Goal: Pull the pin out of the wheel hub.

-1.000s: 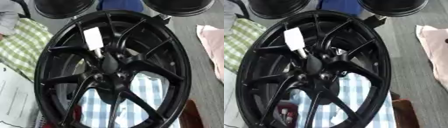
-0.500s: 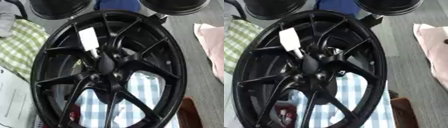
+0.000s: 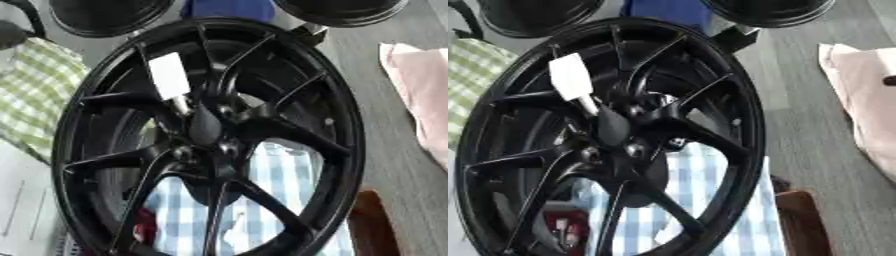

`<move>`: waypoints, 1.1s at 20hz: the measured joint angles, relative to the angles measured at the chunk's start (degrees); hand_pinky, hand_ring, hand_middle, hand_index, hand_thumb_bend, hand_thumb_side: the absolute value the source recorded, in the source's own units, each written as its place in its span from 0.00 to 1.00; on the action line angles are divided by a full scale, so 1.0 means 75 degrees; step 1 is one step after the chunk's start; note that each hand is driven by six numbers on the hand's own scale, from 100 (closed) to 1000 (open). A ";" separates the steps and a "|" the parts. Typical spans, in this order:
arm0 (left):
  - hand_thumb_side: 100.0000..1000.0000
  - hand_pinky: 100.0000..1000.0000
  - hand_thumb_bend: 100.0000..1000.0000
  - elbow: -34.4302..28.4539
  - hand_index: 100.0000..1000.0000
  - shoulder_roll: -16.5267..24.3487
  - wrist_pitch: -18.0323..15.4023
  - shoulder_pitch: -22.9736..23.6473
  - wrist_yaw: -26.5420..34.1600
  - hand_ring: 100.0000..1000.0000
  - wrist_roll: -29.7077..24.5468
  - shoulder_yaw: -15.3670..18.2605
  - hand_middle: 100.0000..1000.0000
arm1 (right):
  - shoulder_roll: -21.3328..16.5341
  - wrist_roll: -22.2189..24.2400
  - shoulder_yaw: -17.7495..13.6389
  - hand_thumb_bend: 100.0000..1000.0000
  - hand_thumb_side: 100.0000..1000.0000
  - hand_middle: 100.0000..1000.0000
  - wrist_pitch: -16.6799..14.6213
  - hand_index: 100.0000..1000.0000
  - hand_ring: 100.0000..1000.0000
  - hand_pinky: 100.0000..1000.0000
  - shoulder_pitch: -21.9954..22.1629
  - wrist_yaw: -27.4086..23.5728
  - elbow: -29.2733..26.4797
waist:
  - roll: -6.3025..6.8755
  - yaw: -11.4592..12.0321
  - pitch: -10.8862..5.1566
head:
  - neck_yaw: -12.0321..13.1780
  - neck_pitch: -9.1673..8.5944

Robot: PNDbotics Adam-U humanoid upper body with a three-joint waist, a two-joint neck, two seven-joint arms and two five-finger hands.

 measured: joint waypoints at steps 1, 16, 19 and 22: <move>0.59 0.80 0.47 0.0085 0.79 -0.0094 -0.0011 -0.0209 -0.0084 0.72 -0.0202 -0.0152 0.70 | -0.0018 -0.0002 0.0000 0.00 0.81 0.73 0.0007 0.65 0.57 0.83 0.0012 0.0000 0.0000 | 0.0000 0.0015 -0.0001 | -0.0004 0.0001; 0.60 0.86 0.62 0.2078 0.84 -0.1662 0.1511 -0.2079 -0.0144 0.79 -0.0703 -0.1976 0.74 | -0.0028 -0.0041 0.0005 0.00 0.81 0.73 0.0140 0.65 0.57 0.83 0.0087 -0.0010 0.0000 | 0.0154 0.0083 -0.0118 | -0.0004 0.0063; 0.60 0.87 0.67 0.2241 0.84 -0.1882 0.1835 -0.2240 -0.0141 0.80 -0.0716 -0.2218 0.75 | -0.0028 -0.0052 0.0007 0.00 0.81 0.73 0.0151 0.65 0.57 0.83 0.0083 -0.0042 0.0000 | 0.0222 0.0084 -0.0123 | -0.0003 0.0066; 0.59 0.88 0.73 0.2361 0.84 -0.2081 0.1983 -0.2397 -0.0141 0.80 -0.0738 -0.2404 0.75 | -0.0028 -0.0077 0.0010 0.00 0.81 0.73 0.0177 0.65 0.57 0.83 0.0057 -0.0066 0.0000 | 0.0235 0.0084 -0.0123 | 0.0010 0.0070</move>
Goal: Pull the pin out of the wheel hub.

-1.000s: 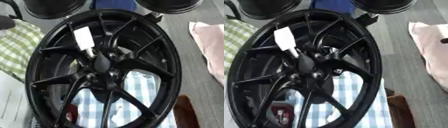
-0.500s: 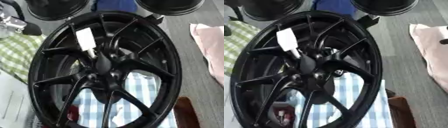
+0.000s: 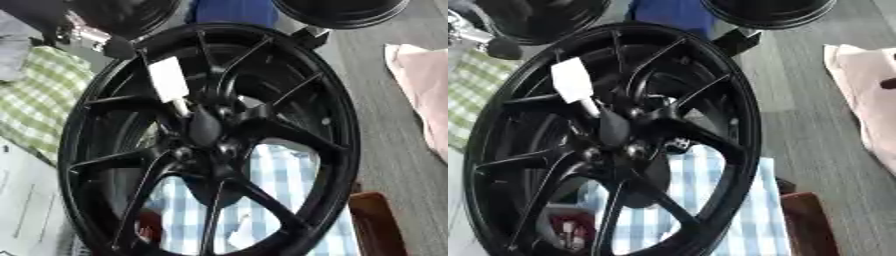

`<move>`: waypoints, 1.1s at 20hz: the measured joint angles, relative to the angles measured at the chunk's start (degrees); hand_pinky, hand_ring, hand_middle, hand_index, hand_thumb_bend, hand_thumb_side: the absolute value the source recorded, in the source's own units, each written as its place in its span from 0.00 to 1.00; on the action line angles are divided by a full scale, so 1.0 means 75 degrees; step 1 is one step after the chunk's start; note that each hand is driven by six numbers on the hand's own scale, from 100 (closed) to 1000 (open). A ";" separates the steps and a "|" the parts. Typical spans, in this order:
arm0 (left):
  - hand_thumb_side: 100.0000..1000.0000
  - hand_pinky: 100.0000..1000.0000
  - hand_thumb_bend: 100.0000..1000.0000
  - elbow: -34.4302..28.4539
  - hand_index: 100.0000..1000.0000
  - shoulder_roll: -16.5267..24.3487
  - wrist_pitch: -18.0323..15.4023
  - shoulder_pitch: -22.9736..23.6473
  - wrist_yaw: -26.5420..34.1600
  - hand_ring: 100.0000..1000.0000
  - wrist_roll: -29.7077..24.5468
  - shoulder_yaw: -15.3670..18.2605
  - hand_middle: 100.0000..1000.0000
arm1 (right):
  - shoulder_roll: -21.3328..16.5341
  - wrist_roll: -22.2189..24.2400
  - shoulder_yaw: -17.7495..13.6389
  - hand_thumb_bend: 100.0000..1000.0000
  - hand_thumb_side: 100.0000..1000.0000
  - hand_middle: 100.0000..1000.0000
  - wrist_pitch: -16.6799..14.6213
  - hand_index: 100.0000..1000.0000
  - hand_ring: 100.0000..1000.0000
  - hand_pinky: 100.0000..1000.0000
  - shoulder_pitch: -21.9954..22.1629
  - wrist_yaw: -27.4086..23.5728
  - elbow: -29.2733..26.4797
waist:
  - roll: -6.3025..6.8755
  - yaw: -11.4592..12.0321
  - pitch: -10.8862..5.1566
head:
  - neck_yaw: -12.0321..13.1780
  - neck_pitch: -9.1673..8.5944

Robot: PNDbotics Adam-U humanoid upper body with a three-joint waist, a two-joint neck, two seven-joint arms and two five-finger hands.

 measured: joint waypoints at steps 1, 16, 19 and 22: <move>0.60 0.88 0.78 0.0039 0.85 -0.0065 0.0006 -0.0041 -0.0001 0.81 0.0006 -0.0056 0.76 | 0.0000 -0.0012 0.0000 0.00 0.81 0.72 0.0012 0.64 0.57 0.83 -0.0019 -0.0004 0.0000 | 0.0010 0.0000 0.0000 | 0.0018 0.0002; 0.62 0.89 0.91 0.1125 0.86 -0.1005 0.0035 -0.0393 -0.0819 0.83 0.0035 -0.0613 0.78 | 0.0002 -0.0030 0.0050 0.00 0.81 0.72 0.0070 0.64 0.57 0.83 -0.0109 -0.0074 0.0000 | 0.0040 -0.0075 0.0000 | 0.0273 0.0061; 0.62 0.89 0.90 0.1301 0.86 -0.1126 0.0036 -0.0395 -0.0979 0.83 0.0036 -0.0675 0.77 | 0.0003 -0.0044 0.0051 0.00 0.81 0.72 0.0083 0.64 0.57 0.83 -0.0114 -0.0095 0.0000 | 0.0041 -0.0102 0.0000 | 0.0305 0.0061; 0.61 0.89 0.89 0.1479 0.86 -0.1221 0.0037 -0.0396 -0.1126 0.83 0.0037 -0.0687 0.77 | 0.0006 -0.0052 0.0052 0.00 0.82 0.72 0.0087 0.64 0.57 0.83 -0.0136 -0.0103 0.0000 | 0.0045 -0.0110 0.0000 | 0.0328 0.0062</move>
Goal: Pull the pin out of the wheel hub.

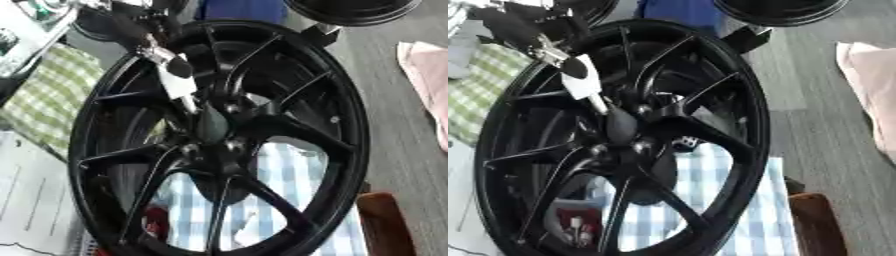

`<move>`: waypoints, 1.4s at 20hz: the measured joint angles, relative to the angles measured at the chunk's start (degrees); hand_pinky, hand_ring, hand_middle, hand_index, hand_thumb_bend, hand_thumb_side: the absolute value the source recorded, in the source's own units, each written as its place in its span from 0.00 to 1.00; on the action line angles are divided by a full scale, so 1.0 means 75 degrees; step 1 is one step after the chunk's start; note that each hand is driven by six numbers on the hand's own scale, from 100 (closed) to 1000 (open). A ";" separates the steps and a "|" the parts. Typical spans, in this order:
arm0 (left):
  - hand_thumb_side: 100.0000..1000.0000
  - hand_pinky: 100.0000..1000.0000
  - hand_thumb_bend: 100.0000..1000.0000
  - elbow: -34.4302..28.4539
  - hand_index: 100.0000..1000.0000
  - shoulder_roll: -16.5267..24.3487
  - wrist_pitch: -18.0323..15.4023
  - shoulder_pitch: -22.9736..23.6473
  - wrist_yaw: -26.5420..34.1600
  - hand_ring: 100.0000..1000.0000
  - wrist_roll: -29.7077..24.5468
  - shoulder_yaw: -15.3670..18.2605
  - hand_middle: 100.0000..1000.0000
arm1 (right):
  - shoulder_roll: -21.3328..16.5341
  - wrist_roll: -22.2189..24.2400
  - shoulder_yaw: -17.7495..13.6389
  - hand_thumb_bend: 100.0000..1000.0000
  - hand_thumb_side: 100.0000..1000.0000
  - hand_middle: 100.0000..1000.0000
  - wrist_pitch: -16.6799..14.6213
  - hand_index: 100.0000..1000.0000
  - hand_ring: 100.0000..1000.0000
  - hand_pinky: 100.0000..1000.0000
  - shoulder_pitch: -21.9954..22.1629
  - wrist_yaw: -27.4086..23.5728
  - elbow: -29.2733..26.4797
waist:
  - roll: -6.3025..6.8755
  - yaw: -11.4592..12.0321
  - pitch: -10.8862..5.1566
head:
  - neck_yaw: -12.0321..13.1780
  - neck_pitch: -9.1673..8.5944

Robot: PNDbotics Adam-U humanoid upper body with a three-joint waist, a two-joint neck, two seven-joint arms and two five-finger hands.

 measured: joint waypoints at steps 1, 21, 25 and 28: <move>0.61 0.89 0.89 0.0053 0.86 -0.0024 0.0000 0.0000 -0.0044 0.83 0.0000 -0.0007 0.77 | 0.0004 -0.0006 0.0001 0.00 0.82 0.72 0.0004 0.64 0.57 0.83 -0.0003 -0.0003 0.0000 | 0.0004 -0.0007 0.0001 | 0.0000 0.0000; 0.52 0.80 0.65 0.0079 0.76 -0.0200 -0.0140 -0.0026 -0.0617 0.70 -0.0140 -0.0041 0.62 | 0.0074 -0.0018 0.0045 0.00 0.82 0.72 0.0039 0.64 0.57 0.83 0.0013 -0.0026 0.0000 | 0.0014 -0.0027 0.0008 | -0.0084 -0.0282; 0.47 0.78 0.63 -0.0154 0.72 -0.0144 -0.0138 -0.0026 -0.0627 0.66 -0.0138 -0.0047 0.57 | 0.0074 -0.0025 0.0047 0.00 0.82 0.72 0.0045 0.64 0.57 0.83 0.0013 -0.0026 0.0000 | 0.0014 0.0002 0.0008 | -0.0082 -0.0286; 0.45 0.77 0.62 -0.0320 0.70 -0.0089 -0.0134 -0.0026 -0.0673 0.64 -0.0134 -0.0068 0.55 | 0.0074 -0.0028 0.0049 0.00 0.82 0.72 0.0049 0.64 0.57 0.83 0.0012 -0.0026 0.0000 | 0.0014 0.0004 0.0008 | -0.0078 -0.0310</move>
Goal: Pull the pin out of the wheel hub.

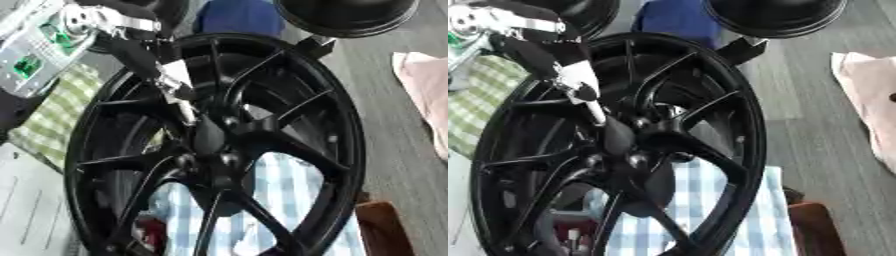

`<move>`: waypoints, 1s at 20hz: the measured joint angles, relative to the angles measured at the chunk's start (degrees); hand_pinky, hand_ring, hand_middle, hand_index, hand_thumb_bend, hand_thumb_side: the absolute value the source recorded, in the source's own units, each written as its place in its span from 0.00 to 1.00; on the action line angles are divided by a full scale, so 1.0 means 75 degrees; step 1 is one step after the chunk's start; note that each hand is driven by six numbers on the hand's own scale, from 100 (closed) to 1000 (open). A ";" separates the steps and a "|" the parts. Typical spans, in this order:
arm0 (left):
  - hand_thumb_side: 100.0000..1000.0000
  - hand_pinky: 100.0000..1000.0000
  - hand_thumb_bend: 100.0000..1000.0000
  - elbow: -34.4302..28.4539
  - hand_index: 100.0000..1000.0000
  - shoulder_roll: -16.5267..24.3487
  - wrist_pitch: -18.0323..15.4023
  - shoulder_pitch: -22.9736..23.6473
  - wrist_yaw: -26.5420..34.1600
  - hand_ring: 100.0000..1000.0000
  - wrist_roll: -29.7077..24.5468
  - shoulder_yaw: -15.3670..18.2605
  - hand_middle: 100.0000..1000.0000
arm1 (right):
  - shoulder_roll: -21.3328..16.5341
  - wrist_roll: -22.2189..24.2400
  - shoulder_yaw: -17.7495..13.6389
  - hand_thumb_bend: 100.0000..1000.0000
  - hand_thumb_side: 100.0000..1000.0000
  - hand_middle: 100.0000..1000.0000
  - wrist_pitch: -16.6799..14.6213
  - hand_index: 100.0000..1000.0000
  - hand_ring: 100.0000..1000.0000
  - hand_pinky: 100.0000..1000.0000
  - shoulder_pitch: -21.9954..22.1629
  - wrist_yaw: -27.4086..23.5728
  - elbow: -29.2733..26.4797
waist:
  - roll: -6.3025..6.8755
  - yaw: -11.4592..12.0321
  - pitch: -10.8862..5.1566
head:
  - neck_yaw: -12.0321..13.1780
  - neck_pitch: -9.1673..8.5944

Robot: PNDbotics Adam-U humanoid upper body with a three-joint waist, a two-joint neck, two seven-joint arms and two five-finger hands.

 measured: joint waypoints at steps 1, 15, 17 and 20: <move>0.43 0.77 0.61 -0.0055 0.70 0.0026 0.0000 0.0000 -0.0023 0.64 0.0000 -0.0014 0.55 | 0.0000 0.0000 0.0001 0.00 0.82 0.72 0.0000 0.64 0.57 0.83 0.0001 0.0000 0.0000 | 0.0000 0.0001 0.0000 | 0.0001 -0.0003; 0.25 0.72 0.33 -0.0740 0.60 0.0114 0.0061 0.0002 -0.0107 0.57 0.0061 -0.0217 0.46 | 0.0058 -0.0018 0.0016 0.00 0.82 0.72 -0.0016 0.64 0.57 0.83 0.0018 0.0000 0.0000 | 0.0000 0.0001 0.0000 | 0.0043 -0.0034; 0.25 0.71 0.30 -0.0830 0.57 0.0171 0.0086 0.0008 -0.0107 0.55 0.0086 -0.0252 0.43 | 0.0058 -0.0021 0.0015 0.00 0.82 0.73 -0.0018 0.64 0.57 0.83 0.0020 0.0000 0.0000 | 0.0000 0.0002 0.0000 | 0.0047 -0.0034; 0.23 0.70 0.24 -0.0948 0.51 0.0233 0.0129 0.0028 -0.0115 0.53 0.0129 -0.0260 0.38 | 0.0058 -0.0043 0.0014 0.00 0.82 0.73 -0.0016 0.64 0.57 0.83 0.0022 0.0000 0.0000 | 0.0000 0.0011 0.0000 | 0.0065 -0.0034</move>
